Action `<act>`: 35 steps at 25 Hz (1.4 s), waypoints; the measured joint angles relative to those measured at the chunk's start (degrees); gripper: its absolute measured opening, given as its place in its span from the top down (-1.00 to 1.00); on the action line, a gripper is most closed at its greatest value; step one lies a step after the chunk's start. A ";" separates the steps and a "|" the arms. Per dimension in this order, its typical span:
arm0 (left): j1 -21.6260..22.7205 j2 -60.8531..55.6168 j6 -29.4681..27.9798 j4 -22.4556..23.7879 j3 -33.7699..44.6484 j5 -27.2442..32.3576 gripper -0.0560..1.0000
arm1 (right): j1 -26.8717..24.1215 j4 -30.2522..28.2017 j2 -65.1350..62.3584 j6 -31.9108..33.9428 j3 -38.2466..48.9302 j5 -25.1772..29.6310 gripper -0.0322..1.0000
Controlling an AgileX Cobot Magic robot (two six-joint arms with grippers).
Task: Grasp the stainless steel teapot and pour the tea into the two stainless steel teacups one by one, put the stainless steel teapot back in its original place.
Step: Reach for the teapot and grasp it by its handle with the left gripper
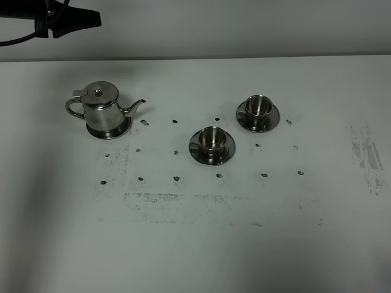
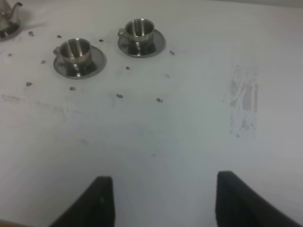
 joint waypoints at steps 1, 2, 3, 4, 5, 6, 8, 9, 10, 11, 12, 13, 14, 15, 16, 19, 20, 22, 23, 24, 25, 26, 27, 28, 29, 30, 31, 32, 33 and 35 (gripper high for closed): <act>0.00 0.00 0.00 0.00 0.00 0.00 -0.35 | 0.00 -0.12 0.00 0.00 0.00 0.00 0.05; 0.00 0.00 0.00 0.00 0.00 0.00 -0.35 | 0.00 -0.23 0.00 0.06 0.00 -0.04 0.05; 0.00 0.00 0.00 0.07 0.00 0.00 -0.35 | 0.00 -0.23 0.00 0.12 0.00 -0.04 0.05; 0.00 0.00 0.00 0.39 0.00 0.00 -0.35 | 0.00 -0.23 0.00 0.17 0.00 -0.04 0.05; 0.00 -0.12 0.00 1.29 0.00 0.00 -0.35 | 0.00 -0.23 0.00 0.17 0.04 -0.04 0.05; 0.00 -0.18 0.00 2.72 0.00 0.00 -0.35 | 0.00 -0.23 0.00 0.17 0.06 -0.04 0.05; 0.00 -0.72 0.00 6.15 0.00 0.00 -0.35 | 0.00 -0.23 0.00 0.17 0.06 -0.04 0.05; 0.00 -1.20 0.00 8.18 0.00 0.00 -0.35 | 0.00 -0.23 0.00 0.17 0.06 -0.04 0.05; 0.00 -1.87 -0.24 11.49 0.00 0.00 -0.35 | 0.00 -0.23 0.00 0.17 0.06 -0.04 0.05; 0.00 -2.59 -0.64 14.18 0.00 0.00 -0.35 | 0.00 -0.23 0.00 0.17 0.06 -0.04 0.05; -0.15 -3.55 -1.08 17.12 0.00 0.00 -0.35 | 0.00 -0.23 0.00 0.17 0.06 -0.04 0.05; -0.36 -4.65 -1.48 21.66 0.00 0.00 -0.34 | 0.00 -0.23 0.00 0.17 0.06 -0.04 0.05; -0.74 -5.63 -1.89 25.73 0.00 0.05 -0.33 | 0.00 -0.23 0.00 0.17 0.06 -0.04 0.05; -1.45 -6.84 -2.20 29.23 0.00 0.05 -0.32 | 0.00 -0.23 0.00 0.17 0.06 -0.04 0.05; -2.26 -7.85 -2.48 32.66 0.00 0.07 -0.31 | 0.00 -0.23 0.00 0.17 0.06 -0.04 0.05; -6.29 -11.13 -4.17 44.01 0.00 -0.07 -0.27 | 0.00 -0.23 0.00 0.17 0.06 -0.04 0.05; -8.25 -12.23 -4.57 48.42 0.00 -0.28 -0.27 | 0.00 -0.23 0.00 0.17 0.06 -0.04 0.05; -11.23 -13.49 -4.91 54.81 0.00 -0.73 -0.26 | 0.00 -0.23 0.00 0.17 0.06 -0.04 0.05; -13.44 -13.92 -5.20 58.26 0.00 -1.11 -0.26 | 0.00 -0.23 0.00 0.17 0.06 -0.04 0.05; -15.08 -14.10 -5.92 61.93 0.00 -1.61 -0.26 | 0.00 -0.23 0.00 0.17 0.06 -0.04 0.05; -16.74 -14.10 -6.55 65.26 0.00 -1.76 -0.26 | 0.00 -0.23 0.00 0.17 0.06 -0.04 0.05; -18.61 -14.10 -7.40 68.88 0.00 -1.89 -0.26 | 0.00 -0.23 0.00 0.17 0.06 -0.04 0.05; -19.62 -14.10 -8.41 71.76 0.00 -2.31 -0.26 | 0.00 -0.23 0.00 0.17 0.06 -0.04 0.05; -20.09 -14.10 -9.43 74.81 0.00 -2.88 -0.25 | 0.00 -0.23 0.00 0.17 0.06 -0.04 0.05; -20.36 -14.10 -11.24 79.31 0.00 -3.45 -0.25 | 0.00 -0.23 0.00 0.17 0.06 -0.04 0.05; -20.44 -14.04 -13.74 83.82 0.00 -3.63 -0.25 | 0.00 -0.23 0.00 0.17 0.06 -0.04 0.05; -20.44 -14.04 -16.22 87.31 0.00 -3.72 -0.25 | 0.00 -0.23 0.00 0.17 0.06 -0.04 0.05; -20.44 -13.98 -19.13 91.86 0.00 -3.44 -0.25 | 0.00 -0.23 0.00 0.17 0.06 -0.04 0.05; -20.44 -13.95 -21.48 94.74 0.00 -2.68 -0.25 | 0.00 -0.23 0.00 0.17 0.06 -0.04 0.05; -20.44 -13.95 -23.76 99.91 0.00 -0.92 -0.25 | 0.00 -0.27 0.00 0.17 0.06 -0.04 0.05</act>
